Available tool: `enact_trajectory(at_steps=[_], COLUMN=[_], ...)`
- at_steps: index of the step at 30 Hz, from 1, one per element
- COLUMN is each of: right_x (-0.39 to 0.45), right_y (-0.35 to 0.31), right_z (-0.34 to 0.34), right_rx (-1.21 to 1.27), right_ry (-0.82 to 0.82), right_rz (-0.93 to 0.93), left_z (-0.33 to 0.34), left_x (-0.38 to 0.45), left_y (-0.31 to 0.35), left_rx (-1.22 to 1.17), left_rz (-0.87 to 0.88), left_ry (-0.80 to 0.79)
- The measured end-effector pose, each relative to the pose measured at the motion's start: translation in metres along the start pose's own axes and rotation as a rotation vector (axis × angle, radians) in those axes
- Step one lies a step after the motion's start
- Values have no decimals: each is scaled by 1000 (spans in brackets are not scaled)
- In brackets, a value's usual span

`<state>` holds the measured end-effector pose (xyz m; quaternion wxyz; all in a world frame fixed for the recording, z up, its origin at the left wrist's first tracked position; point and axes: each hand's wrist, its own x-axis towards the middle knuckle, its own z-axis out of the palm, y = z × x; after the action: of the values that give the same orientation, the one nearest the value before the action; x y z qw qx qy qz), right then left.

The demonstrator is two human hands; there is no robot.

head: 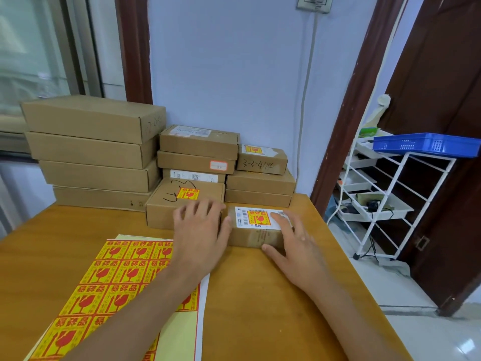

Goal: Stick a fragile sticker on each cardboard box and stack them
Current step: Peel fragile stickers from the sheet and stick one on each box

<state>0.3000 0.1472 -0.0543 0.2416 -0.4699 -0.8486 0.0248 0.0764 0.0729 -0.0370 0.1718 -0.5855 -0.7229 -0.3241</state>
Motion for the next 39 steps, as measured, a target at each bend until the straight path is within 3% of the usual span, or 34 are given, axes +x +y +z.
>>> enact_trajectory(at_steps=[8, 24, 34, 39], right_x=[56, 82, 82, 81], right_y=[-12, -7, -10, -14], right_z=[23, 42, 35, 35], right_rx=[6, -76, 122, 8], right_ry=[-1, 79, 58, 228], right_rz=[62, 110, 190, 131], left_z=[-3, 8, 8, 5], left_x=[2, 6, 7, 9], left_y=[0, 1, 2, -1], left_rx=[54, 117, 237, 236], left_rz=[-19, -10, 45, 59], left_ry=[-93, -49, -72, -86])
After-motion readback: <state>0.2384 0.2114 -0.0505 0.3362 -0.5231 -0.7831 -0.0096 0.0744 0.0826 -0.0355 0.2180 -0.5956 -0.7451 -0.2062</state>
